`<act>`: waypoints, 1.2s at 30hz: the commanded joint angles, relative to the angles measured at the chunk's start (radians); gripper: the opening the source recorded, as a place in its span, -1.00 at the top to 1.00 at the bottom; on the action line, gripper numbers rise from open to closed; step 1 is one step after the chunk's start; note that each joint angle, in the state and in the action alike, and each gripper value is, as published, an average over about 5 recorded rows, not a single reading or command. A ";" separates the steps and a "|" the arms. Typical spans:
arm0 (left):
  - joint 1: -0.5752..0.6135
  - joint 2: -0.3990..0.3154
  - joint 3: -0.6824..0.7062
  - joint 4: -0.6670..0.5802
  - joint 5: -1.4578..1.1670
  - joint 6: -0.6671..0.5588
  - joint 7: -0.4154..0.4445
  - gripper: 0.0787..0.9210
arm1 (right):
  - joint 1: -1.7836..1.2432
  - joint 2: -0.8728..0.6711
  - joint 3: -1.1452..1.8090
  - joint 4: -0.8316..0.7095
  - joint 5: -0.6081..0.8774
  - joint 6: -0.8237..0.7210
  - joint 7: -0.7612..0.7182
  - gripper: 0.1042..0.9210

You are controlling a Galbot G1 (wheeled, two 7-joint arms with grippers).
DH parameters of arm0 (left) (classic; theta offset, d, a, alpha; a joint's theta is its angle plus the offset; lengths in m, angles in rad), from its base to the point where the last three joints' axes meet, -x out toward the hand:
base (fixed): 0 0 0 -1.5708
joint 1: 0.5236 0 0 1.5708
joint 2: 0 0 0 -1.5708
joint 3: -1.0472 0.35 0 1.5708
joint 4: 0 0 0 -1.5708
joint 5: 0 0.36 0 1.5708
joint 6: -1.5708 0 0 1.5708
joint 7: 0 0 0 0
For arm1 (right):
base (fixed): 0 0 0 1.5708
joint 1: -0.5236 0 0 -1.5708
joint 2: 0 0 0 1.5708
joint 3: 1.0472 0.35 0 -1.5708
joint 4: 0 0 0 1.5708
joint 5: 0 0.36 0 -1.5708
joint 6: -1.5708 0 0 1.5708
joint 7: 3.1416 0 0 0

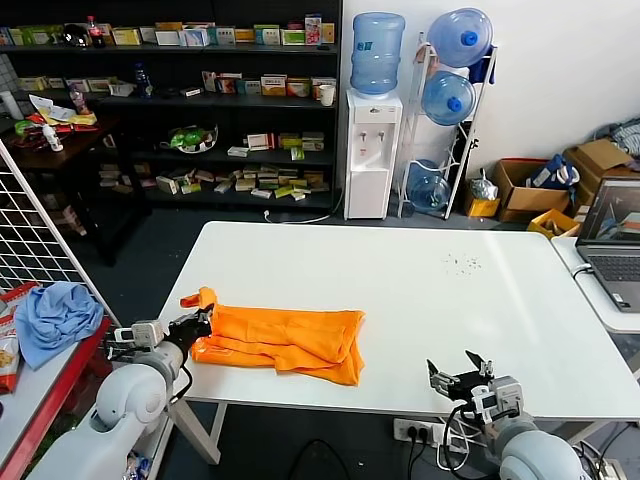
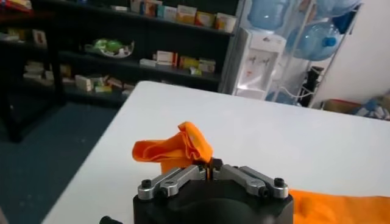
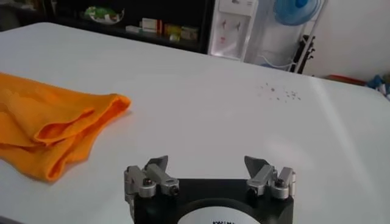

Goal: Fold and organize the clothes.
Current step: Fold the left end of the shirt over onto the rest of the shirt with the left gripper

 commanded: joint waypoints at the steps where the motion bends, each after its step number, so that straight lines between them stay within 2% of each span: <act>1: -0.001 -0.143 0.187 -0.128 0.025 -0.005 -0.075 0.92 | -0.021 0.014 0.015 -0.008 -0.025 0.008 -0.002 -0.76; 13: -0.019 -0.304 0.335 -0.087 0.118 -0.025 -0.066 0.92 | -0.023 0.050 0.025 -0.019 -0.053 0.019 -0.004 -0.76; 22: -0.036 -0.365 0.388 -0.023 0.149 -0.073 -0.022 0.89 | -0.012 0.069 0.018 -0.028 -0.068 0.021 -0.004 -0.76; 27: -0.032 -0.375 0.402 -0.016 0.144 -0.112 0.017 0.88 | -0.006 0.068 0.015 -0.035 -0.068 0.022 -0.006 -0.76; 30: -0.037 -0.381 0.404 0.010 0.150 -0.189 0.047 0.79 | 0.001 0.070 0.005 -0.039 -0.068 0.021 -0.005 -0.76; 36: -0.059 -0.403 0.372 0.086 0.150 -0.326 0.078 0.39 | 0.022 0.070 -0.016 -0.040 -0.068 0.015 -0.003 -0.76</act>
